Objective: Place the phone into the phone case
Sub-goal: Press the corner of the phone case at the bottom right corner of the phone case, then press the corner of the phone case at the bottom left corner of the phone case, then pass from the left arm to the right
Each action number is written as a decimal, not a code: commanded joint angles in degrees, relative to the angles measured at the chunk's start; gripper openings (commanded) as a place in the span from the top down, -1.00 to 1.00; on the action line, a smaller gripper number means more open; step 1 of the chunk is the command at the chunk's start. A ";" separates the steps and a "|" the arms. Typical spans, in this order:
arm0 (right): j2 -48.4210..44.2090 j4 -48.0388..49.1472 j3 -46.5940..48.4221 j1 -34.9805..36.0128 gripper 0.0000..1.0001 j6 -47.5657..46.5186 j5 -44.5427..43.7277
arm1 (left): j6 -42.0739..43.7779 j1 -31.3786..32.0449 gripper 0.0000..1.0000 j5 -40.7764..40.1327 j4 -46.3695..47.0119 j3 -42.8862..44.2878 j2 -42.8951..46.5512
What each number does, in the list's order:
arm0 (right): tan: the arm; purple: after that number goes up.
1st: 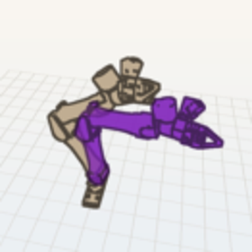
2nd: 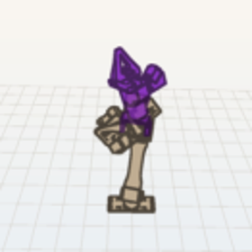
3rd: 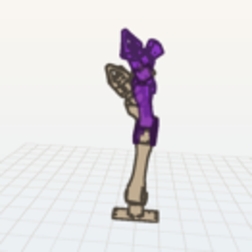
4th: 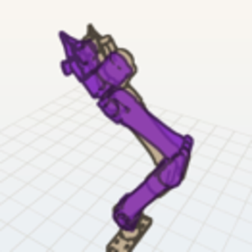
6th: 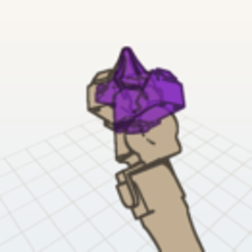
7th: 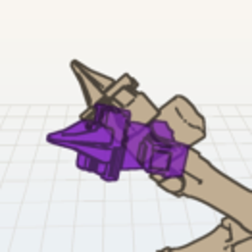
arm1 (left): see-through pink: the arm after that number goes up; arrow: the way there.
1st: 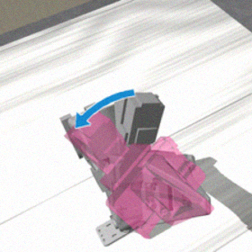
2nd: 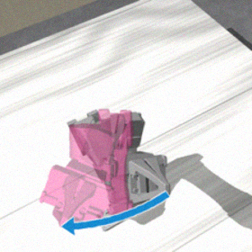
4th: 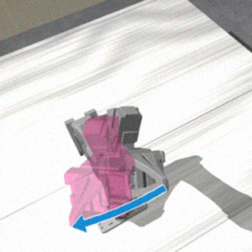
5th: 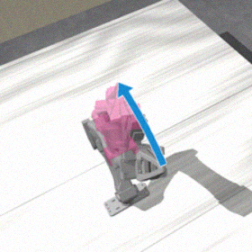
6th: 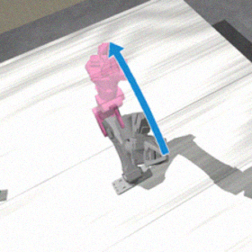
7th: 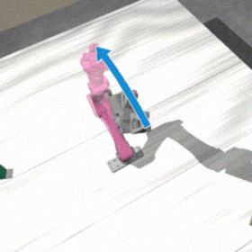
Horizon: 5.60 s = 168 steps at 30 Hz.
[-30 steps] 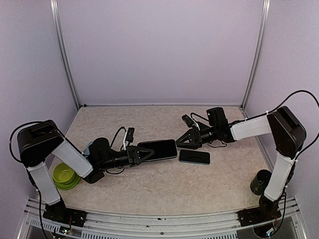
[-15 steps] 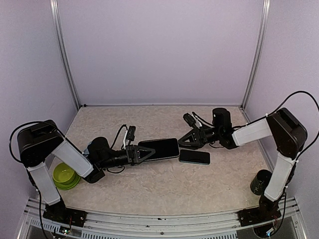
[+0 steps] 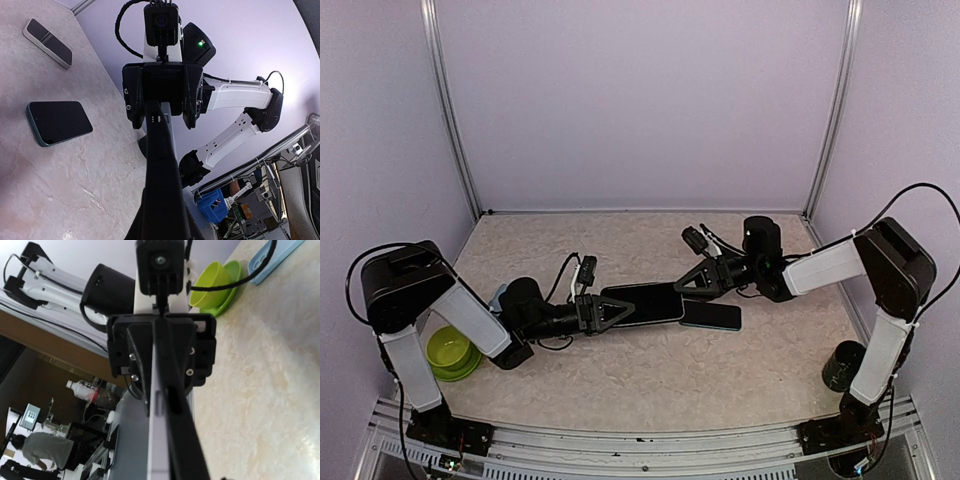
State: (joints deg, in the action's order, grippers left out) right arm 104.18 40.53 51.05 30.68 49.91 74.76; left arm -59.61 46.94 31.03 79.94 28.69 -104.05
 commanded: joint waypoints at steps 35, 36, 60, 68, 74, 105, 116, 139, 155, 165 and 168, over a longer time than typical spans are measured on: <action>-0.07 -11.11 4.58 2.90 1.00 -8.66 -2.71 | -0.59 0.61 0.54 1.14 6.81 2.01 -1.33; -0.39 -12.67 4.97 2.88 1.00 -9.73 -3.30 | -0.59 0.60 0.51 1.14 6.81 1.99 -1.40; -1.98 -22.14 6.71 2.90 0.25 -15.79 -7.44 | -0.20 0.35 1.00 0.29 8.15 0.70 -0.64; -1.70 -21.26 5.58 3.23 0.13 -15.67 -7.01 | 0.33 0.00 1.00 -1.73 9.48 -0.90 0.58; -2.20 -22.48 5.55 4.48 0.14 -17.58 -6.21 | 0.82 -0.35 1.00 -3.39 9.45 -1.93 1.69; -4.67 -34.81 8.74 5.71 1.00 -27.76 -14.60 | 1.94 -0.88 0.88 -4.84 5.23 -0.96 3.07; -5.40 -40.12 10.24 5.64 0.16 -31.94 -18.59 | 1.78 -0.97 1.00 -4.75 5.93 -1.64 2.58; -17.15 -38.44 4.10 9.88 -0.53 -51.81 -41.64 | 2.70 -1.41 1.00 -3.56 -1.07 -0.91 2.59; -22.39 -37.50 2.01 18.90 -0.99 -69.96 -49.85 | 3.58 -1.50 1.00 -1.83 -3.86 -0.20 3.44; -19.79 -38.67 2.74 23.42 -0.99 -71.98 -51.99 | 8.06 -1.41 1.00 3.10 -13.42 3.90 4.67; -17.40 -40.14 4.38 24.74 -0.99 -72.76 -54.71 | 9.22 -1.32 1.00 3.97 -15.87 4.89 5.15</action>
State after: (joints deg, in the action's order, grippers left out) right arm 83.85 2.61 52.97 53.71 -21.21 23.62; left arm -53.63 45.71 32.34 65.36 30.85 -102.00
